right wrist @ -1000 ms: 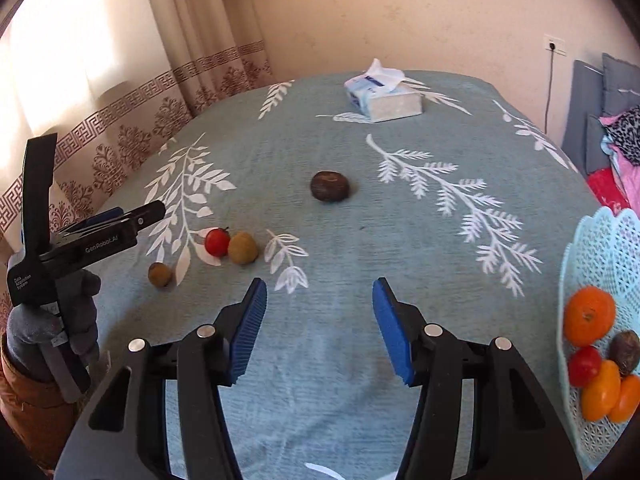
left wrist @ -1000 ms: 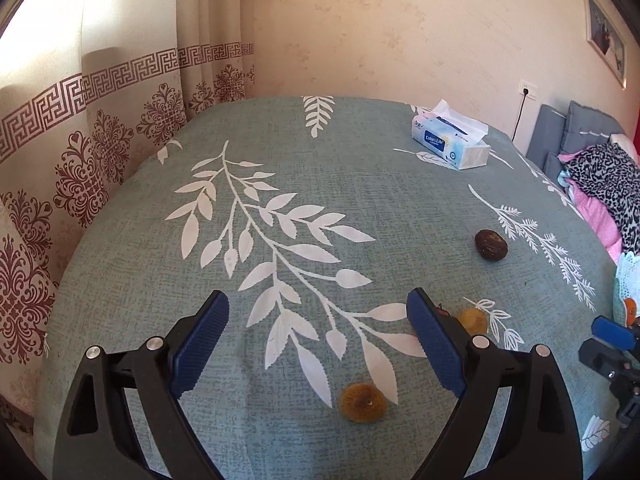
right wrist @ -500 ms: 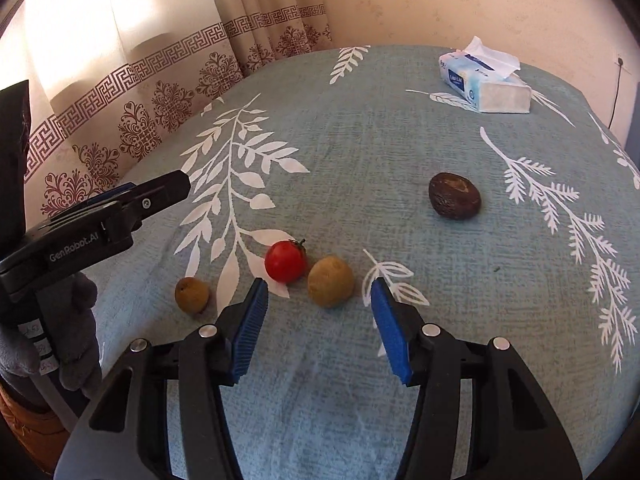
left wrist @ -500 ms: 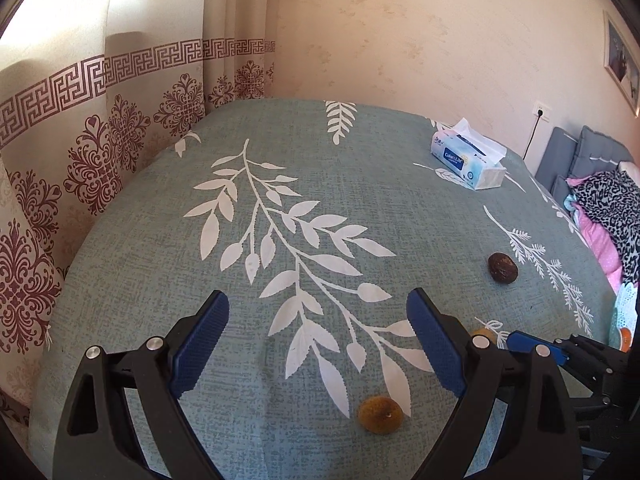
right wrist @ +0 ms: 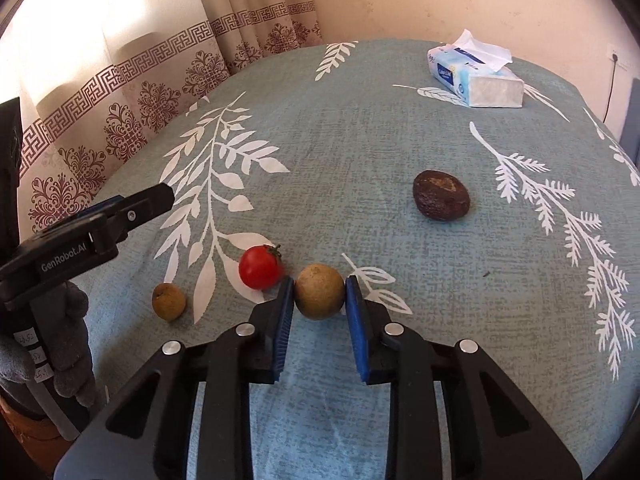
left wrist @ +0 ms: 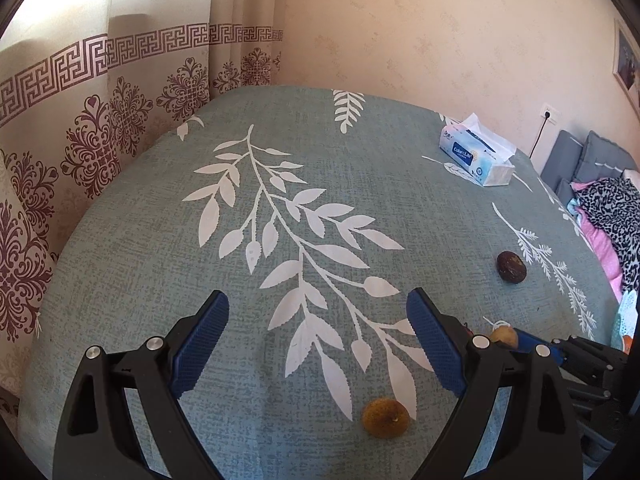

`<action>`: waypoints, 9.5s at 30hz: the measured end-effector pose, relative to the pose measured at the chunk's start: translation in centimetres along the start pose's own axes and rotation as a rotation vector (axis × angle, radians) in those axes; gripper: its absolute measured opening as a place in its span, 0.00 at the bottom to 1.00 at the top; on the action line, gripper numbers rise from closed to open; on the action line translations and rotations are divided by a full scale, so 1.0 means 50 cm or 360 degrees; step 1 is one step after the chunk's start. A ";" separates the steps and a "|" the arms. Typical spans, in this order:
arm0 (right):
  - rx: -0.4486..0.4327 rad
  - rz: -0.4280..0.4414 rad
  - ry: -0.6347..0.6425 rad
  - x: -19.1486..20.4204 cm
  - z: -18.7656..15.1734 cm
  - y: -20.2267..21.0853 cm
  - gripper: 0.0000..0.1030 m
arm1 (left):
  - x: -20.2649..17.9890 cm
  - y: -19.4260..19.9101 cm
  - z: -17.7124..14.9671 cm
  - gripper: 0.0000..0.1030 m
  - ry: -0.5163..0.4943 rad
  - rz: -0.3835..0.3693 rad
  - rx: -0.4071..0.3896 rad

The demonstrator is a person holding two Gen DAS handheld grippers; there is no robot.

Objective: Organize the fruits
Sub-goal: 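Close the right gripper on the round brown fruit beside the tomato, then close the left gripper on the red tomato while the right holds the brown fruit, then drop the brown fruit into the basket from the right gripper while the left carries the tomato, then lower the red tomato into the basket and open the left gripper, then move both grippers back to the last fruits on the bedspread, then grasp the small brown kiwi with the left gripper while the right grasps the dark fruit, then drop the dark fruit into the basket from the right gripper while the left carries the kiwi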

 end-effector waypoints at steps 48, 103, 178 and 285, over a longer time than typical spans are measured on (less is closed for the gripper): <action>-0.0394 -0.0228 -0.0244 -0.143 0.015 0.251 0.26 | -0.215 0.011 -0.045 0.26 -0.0309 -0.0412 0.0120; -0.0681 -0.0716 -0.0824 -0.464 -0.137 0.563 0.40 | -0.716 0.205 -0.162 0.26 -0.0721 -0.1242 0.0216; -0.0413 -0.0449 -0.0203 -0.157 -0.041 0.297 0.56 | -0.061 0.037 -0.113 0.45 -0.0185 -0.0207 0.0246; -0.0624 -0.0965 -0.0690 -0.477 -0.138 0.581 0.52 | -0.366 0.170 -0.075 0.27 -0.0416 -0.0623 0.0052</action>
Point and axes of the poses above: each gripper's, at about its wrist camera, not at the fingertips, and y roughly against the way its jaws point, x to its left, z to its top, the point moved 4 cm from there along -y, roughly the way its jaws point, and after that the axes turned 14 degrees about -x, right-handed, at the moved point
